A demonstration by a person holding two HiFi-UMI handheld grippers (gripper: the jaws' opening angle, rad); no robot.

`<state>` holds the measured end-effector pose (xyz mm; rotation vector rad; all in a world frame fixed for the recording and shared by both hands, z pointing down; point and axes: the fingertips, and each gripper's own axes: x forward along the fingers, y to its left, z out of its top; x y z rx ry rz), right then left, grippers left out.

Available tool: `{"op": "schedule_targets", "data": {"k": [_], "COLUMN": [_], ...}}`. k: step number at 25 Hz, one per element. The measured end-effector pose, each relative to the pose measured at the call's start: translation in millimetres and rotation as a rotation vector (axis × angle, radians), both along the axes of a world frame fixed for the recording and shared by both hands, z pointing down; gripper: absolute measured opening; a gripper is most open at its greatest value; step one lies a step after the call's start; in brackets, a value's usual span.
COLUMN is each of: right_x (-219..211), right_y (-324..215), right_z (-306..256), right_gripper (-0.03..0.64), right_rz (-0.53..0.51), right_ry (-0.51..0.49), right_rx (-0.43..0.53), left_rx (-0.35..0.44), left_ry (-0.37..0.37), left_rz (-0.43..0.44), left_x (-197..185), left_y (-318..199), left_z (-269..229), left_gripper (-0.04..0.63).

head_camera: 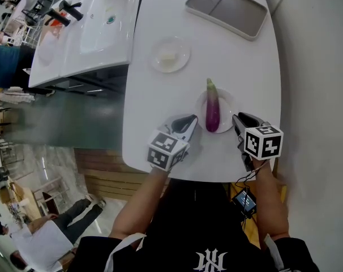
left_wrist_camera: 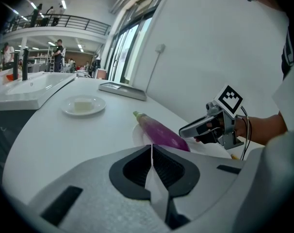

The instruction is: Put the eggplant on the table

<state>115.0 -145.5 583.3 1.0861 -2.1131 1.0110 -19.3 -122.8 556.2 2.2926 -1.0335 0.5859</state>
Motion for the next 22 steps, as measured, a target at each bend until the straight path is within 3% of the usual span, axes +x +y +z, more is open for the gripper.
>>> {"op": "schedule_targets", "data": {"k": [6,16,22], "right_x": [-0.4,6.0,6.8], "right_y": [-6.9,2.3,7.5], "right_z": [-5.1,-4.4,-49.0], "right_gripper": [0.074,0.036,0.005], "right_rz": [-0.009,-0.031,-0.043], "right_ry": [-0.023,-0.012,-0.171], "right_rx": [0.089,0.129,0.265], "left_rx": [-0.007,-0.008,0.047], "left_ry": [-0.010,-0.021,-0.013], "left_rz": [-0.008,-0.027,-0.048], "left_x": [-4.2,-2.4,-11.1], "left_y": [0.9,8.0,14.9], "left_z": [10.3,13.3,-12.4], "left_gripper": [0.012,0.012,0.012]}}
